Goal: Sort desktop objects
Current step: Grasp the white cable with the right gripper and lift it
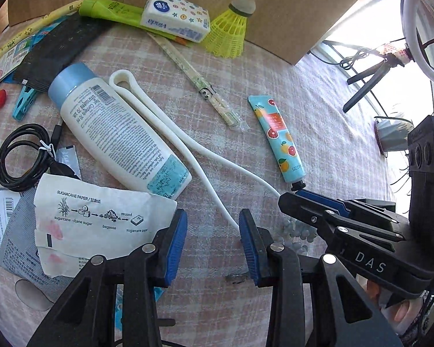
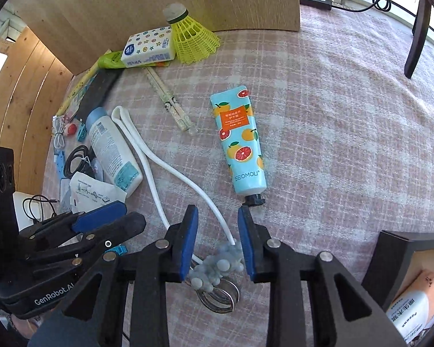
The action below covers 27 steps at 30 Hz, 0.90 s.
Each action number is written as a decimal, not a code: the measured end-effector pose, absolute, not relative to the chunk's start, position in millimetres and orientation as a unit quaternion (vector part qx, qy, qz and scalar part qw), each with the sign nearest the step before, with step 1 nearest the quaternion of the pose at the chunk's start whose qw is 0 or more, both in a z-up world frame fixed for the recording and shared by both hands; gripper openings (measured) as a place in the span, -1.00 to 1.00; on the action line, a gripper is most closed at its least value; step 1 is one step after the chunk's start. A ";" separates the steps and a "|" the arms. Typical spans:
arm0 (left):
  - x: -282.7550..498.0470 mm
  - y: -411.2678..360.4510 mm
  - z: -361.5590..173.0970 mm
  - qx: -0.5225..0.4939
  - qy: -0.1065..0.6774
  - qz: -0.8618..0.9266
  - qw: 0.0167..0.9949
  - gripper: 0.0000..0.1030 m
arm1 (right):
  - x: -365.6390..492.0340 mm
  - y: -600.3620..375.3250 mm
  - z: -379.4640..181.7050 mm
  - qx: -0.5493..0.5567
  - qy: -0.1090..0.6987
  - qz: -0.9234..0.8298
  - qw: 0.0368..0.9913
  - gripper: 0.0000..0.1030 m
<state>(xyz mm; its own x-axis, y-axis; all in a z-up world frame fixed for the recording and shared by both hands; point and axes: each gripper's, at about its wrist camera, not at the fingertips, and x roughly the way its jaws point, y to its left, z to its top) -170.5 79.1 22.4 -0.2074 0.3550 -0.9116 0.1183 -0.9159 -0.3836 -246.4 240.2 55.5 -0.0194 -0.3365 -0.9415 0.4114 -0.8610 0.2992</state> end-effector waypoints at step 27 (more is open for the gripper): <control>-147.6 111.7 50.2 -0.604 -0.205 0.754 0.156 -0.91 | -183.7 279.1 83.2 0.617 -0.085 -0.737 0.261 -0.90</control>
